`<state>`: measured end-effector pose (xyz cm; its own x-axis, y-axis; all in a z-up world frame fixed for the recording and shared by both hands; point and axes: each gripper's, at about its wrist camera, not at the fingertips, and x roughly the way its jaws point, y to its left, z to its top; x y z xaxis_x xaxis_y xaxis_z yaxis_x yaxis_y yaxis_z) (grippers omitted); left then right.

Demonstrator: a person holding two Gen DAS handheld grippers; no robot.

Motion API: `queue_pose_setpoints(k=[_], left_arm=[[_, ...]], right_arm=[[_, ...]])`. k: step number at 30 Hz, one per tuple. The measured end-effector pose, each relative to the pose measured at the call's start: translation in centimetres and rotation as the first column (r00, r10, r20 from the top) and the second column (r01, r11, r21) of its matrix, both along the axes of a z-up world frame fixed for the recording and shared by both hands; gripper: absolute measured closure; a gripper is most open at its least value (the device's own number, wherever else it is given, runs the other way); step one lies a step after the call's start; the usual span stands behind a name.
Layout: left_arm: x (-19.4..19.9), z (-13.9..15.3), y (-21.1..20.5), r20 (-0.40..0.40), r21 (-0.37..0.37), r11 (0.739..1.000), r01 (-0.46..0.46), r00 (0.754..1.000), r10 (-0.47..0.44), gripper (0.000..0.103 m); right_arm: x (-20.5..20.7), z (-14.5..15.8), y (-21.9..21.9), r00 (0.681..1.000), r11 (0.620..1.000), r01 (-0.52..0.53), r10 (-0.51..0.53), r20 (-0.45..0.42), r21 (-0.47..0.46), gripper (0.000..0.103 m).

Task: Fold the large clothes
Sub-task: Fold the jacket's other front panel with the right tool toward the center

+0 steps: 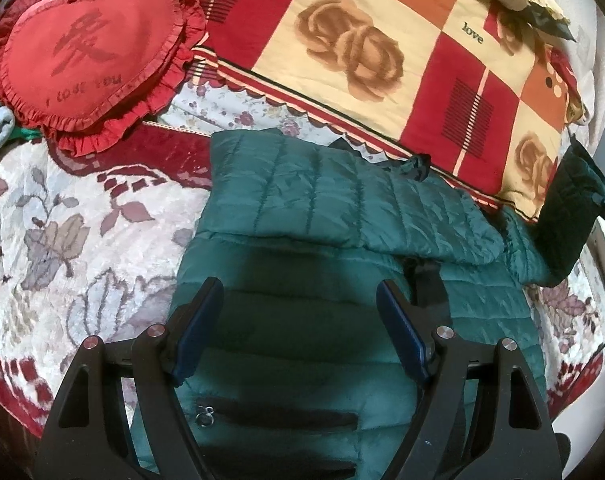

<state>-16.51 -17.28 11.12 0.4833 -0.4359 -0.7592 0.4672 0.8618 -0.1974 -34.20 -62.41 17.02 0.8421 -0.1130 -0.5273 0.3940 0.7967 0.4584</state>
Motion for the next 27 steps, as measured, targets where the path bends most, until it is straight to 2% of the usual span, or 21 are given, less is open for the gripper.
queue_pose_setpoints(k=[11,27], left_arm=[[0.1,0.1,1.0,0.002,-0.005,1.0,-0.013,1.0,0.013,0.024],[2.0,-0.4,3.6,-0.032,-0.04,0.997,-0.066,0.997,0.064,0.024]], right_arm=[[5.4,-1.4,6.9,0.989,0.989,-0.146,0.147,-0.031,0.028,0.094],[12.8,-3.5,14.3,0.956,0.956,-0.283,0.288,-0.056,0.081,0.094]])
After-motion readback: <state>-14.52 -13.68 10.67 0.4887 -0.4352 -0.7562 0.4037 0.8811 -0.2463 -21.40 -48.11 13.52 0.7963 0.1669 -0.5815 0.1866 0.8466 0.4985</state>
